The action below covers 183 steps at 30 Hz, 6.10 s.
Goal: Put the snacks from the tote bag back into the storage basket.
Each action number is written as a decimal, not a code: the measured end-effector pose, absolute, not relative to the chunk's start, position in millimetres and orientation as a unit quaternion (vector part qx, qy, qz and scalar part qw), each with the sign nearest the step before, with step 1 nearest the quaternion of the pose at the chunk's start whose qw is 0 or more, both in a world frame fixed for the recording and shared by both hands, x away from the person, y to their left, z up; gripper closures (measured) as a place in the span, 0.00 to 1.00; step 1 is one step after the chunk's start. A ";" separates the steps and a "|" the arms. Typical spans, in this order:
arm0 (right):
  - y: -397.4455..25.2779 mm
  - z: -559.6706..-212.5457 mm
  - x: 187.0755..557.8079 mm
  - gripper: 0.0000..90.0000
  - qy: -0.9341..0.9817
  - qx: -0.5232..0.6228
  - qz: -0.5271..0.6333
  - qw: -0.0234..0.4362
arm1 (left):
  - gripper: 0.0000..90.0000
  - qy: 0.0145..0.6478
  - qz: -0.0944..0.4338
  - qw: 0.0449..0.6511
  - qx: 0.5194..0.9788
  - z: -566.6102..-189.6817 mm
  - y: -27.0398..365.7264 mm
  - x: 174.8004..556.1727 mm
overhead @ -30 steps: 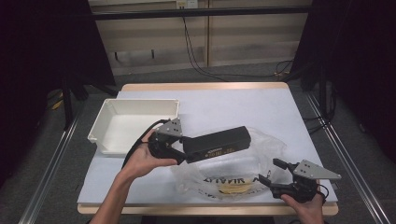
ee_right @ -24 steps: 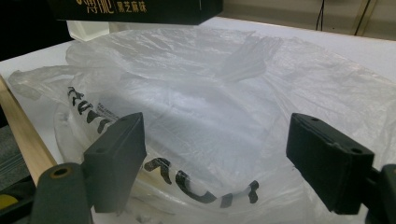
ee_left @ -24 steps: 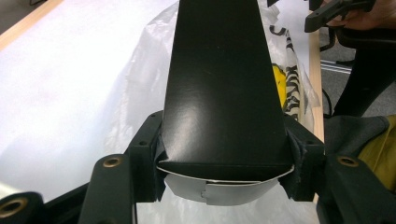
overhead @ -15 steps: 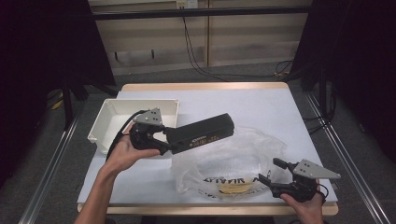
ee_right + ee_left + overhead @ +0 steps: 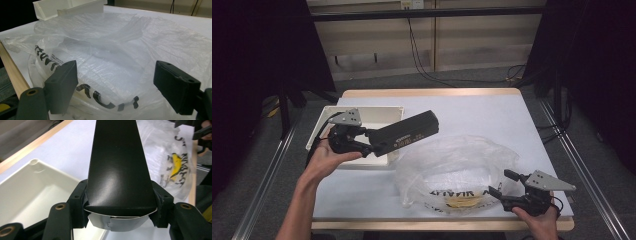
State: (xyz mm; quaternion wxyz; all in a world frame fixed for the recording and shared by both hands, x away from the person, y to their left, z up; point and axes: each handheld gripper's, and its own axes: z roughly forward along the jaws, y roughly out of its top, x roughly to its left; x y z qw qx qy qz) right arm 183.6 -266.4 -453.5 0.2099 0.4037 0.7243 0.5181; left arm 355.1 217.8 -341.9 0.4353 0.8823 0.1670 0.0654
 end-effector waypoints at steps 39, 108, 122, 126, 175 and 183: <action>-265.6 -454.0 184.1 0.21 0.726 0.403 0.517 0.207 | 0.48 0.208 0.104 0.445 0.865 -355.4 305.7 405.7; -264.4 -454.6 183.4 0.20 0.733 0.397 0.513 0.205 | 0.47 0.229 0.071 0.324 0.915 -423.0 292.7 451.5; -265.1 -454.3 182.7 0.20 0.733 0.396 0.514 0.205 | 0.47 0.236 0.039 0.238 0.941 -431.6 282.4 455.2; -265.6 -454.3 182.9 0.20 0.731 0.398 0.514 0.206 | 0.47 0.231 0.029 0.210 0.950 -430.7 277.8 458.6; -264.9 -454.3 182.3 0.20 0.731 0.398 0.515 0.204 | 0.22 0.328 0.090 0.298 0.892 -407.0 293.6 437.7; -264.7 -454.3 182.7 0.20 0.731 0.397 0.516 0.204 | 0.40 0.351 0.112 0.336 0.867 -396.8 301.9 412.7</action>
